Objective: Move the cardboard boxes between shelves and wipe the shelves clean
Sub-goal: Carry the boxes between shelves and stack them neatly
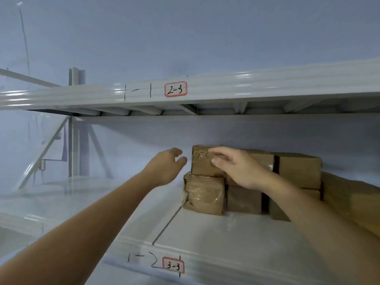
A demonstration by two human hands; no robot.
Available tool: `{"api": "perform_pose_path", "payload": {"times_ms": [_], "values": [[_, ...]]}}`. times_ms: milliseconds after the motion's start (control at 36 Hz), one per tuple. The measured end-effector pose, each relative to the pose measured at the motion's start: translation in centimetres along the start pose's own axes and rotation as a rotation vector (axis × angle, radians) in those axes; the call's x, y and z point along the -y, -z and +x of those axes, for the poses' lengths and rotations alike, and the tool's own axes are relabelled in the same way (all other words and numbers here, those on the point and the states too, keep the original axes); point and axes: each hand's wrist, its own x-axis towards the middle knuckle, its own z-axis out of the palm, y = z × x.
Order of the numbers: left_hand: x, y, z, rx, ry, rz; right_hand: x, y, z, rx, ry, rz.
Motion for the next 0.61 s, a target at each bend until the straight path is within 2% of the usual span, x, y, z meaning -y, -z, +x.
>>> {"api": "perform_pose_path", "payload": {"times_ms": [139,222,306,361,472,611], "values": [[-0.2,-0.5,6.1,-0.01,0.029,-0.331,0.7,1.3,4.6,-0.214,-0.114,-0.326],[-0.7,-1.8,8.5,0.016,0.087,-0.459,0.5,1.2,6.9,-0.126,-0.315,-0.477],[-0.7,-3.4,10.2,0.068,0.159,-0.521,0.0,0.4,8.7,0.052,-0.496,-0.647],[-0.9,-4.3,10.8,0.13,0.206,-0.585,-0.7,0.0,9.5,0.095,-0.548,-0.673],[-0.7,-5.5,11.4,0.205,0.212,-0.683,-1.8,-0.3,10.2,0.064,-0.547,-0.669],[-0.1,-5.4,11.7,0.154,0.242,-0.863,-0.9,-0.8,10.2,-0.114,-0.462,-0.461]]}}
